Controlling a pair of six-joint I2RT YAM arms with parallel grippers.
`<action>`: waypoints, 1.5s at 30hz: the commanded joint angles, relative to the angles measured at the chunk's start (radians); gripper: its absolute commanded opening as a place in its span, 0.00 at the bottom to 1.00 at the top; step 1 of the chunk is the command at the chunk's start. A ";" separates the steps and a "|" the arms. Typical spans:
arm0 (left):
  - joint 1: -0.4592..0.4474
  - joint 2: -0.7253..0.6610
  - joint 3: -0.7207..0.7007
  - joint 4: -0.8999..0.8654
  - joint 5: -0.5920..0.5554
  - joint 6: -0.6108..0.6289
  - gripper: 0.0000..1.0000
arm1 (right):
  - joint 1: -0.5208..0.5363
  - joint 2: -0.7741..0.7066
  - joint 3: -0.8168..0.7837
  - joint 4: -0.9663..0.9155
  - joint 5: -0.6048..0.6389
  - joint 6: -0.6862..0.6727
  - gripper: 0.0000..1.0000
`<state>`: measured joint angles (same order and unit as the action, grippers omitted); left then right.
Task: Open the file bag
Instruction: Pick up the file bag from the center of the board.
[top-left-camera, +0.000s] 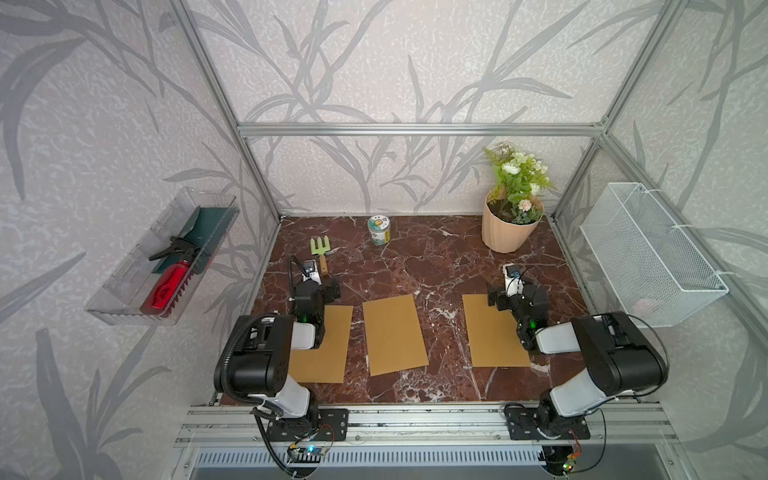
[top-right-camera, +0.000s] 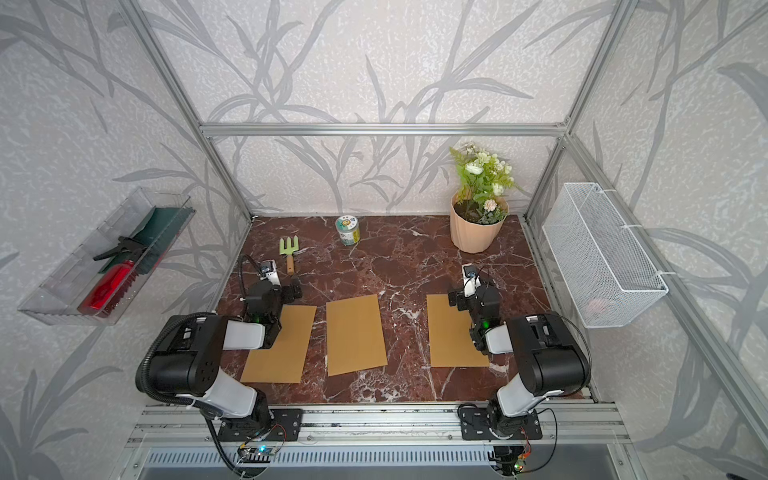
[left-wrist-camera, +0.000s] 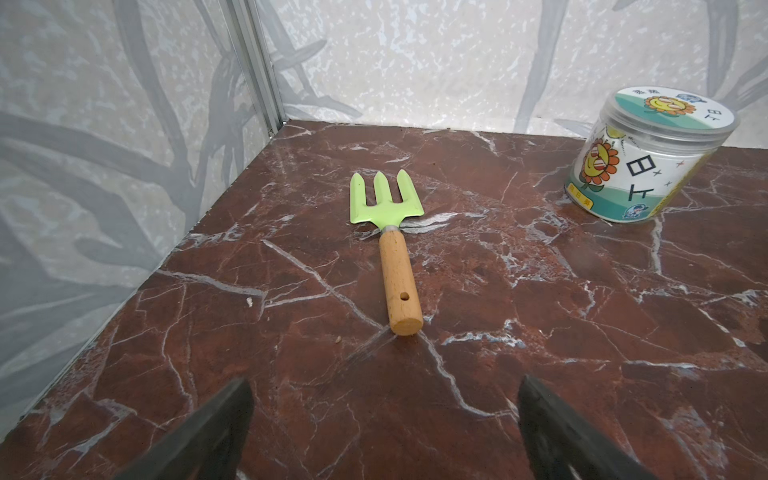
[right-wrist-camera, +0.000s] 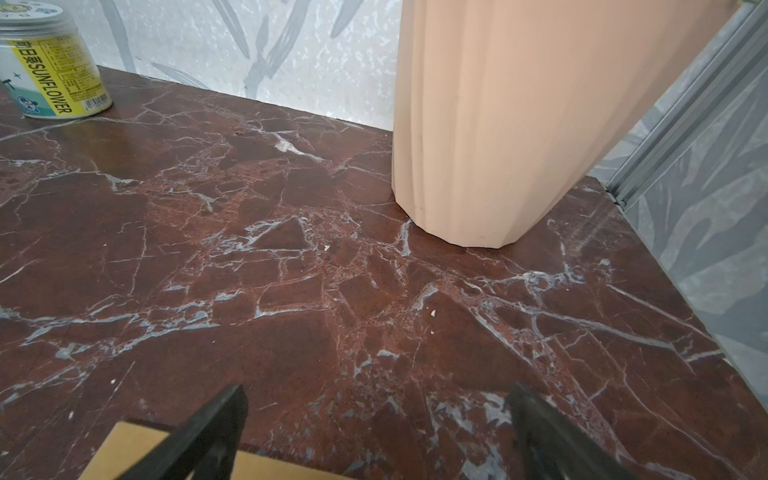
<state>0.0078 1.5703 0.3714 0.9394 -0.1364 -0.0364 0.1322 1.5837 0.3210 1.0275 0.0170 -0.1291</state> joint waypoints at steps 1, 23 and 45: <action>0.004 -0.006 0.009 -0.008 0.005 0.015 0.99 | 0.006 0.005 0.018 0.020 -0.006 -0.007 0.99; 0.004 -0.007 0.005 -0.001 0.005 0.015 0.99 | 0.006 0.005 0.019 0.021 -0.006 -0.007 0.99; -0.009 -0.287 0.051 -0.302 -0.118 -0.033 0.99 | 0.003 -0.087 -0.039 0.055 0.053 0.020 0.99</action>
<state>0.0044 1.4040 0.3759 0.7856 -0.1780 -0.0433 0.1322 1.5612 0.3138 1.0302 0.0410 -0.1234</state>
